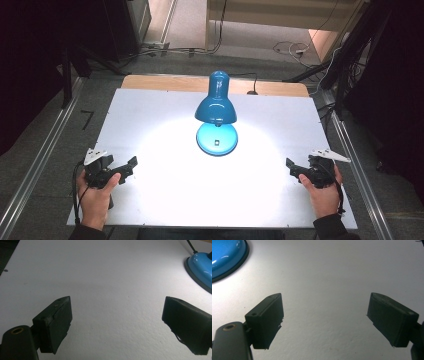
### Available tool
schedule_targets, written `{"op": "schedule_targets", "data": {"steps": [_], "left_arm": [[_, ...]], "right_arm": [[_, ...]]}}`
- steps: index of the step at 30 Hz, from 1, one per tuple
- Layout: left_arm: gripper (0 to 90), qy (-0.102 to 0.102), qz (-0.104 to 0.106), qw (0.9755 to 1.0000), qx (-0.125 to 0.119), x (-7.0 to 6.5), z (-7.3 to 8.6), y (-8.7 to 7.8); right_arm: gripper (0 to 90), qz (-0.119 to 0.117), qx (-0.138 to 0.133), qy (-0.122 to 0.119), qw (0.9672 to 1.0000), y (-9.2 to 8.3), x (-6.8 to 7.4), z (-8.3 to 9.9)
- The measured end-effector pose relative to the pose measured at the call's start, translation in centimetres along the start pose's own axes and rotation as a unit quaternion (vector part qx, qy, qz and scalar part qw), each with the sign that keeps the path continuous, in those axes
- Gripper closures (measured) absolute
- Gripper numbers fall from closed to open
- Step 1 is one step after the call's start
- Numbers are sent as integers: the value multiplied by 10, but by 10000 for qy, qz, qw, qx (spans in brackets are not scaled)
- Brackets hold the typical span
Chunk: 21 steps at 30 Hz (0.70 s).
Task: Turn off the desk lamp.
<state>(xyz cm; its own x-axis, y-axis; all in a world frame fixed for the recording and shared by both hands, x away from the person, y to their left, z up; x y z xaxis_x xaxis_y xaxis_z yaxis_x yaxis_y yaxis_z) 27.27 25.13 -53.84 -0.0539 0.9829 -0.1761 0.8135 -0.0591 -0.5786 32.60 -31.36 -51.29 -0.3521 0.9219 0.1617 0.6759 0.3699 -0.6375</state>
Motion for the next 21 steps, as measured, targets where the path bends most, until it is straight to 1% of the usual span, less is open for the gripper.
{"op": "schedule_targets", "data": {"steps": [7, 8, 10, 11, 13, 16, 19, 21], "left_arm": [[99, -5, 2, 10000, -10, 0, 0, 0], [99, -6, 4, 10000, -7, 0, 0, 0], [99, 5, 2, 10000, 1, 0, 0, 0], [99, 8, 3, 10000, 5, 0, 0, 0], [99, -10, 0, 10000, -3, 0, 0, 0], [99, -11, 0, 10000, -2, 0, 0, 0], [99, -13, 4, 10000, -2, 0, 0, 0], [99, -11, 6, 10000, 0, 0, 0, 0]], "right_arm": [[125, -87, 17, -102, 9999, 6, 9, -6], [125, -116, 24, -134, 9998, 7, 13, -8], [125, -138, 27, -154, 9998, 8, 15, -9], [125, -164, 48, -179, 9997, 10, 19, -10], [126, -185, 50, -199, 9996, 11, 21, -11], [127, -280, 48, -248, 9993, 13, 28, -15], [126, -453, 56, -262, 9986, 15, 35, -17], [126, -498, 62, -339, 9982, 17, 39, -19]]}}
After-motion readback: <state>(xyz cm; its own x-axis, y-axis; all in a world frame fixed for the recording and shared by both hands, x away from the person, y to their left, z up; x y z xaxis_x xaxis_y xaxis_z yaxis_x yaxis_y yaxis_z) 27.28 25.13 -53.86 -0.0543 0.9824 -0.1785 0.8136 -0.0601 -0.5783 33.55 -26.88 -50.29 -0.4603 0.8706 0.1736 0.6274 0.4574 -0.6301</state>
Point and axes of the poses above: each handheld gripper's, and its own axes: y roughly forward along the jaws, z roughly out of its underside, x roughly to its left, the point moved 5 cm from there along y, roughly forward along the jaws, and after that the axes turned 9 degrees about -z, right-handed, at the moved point
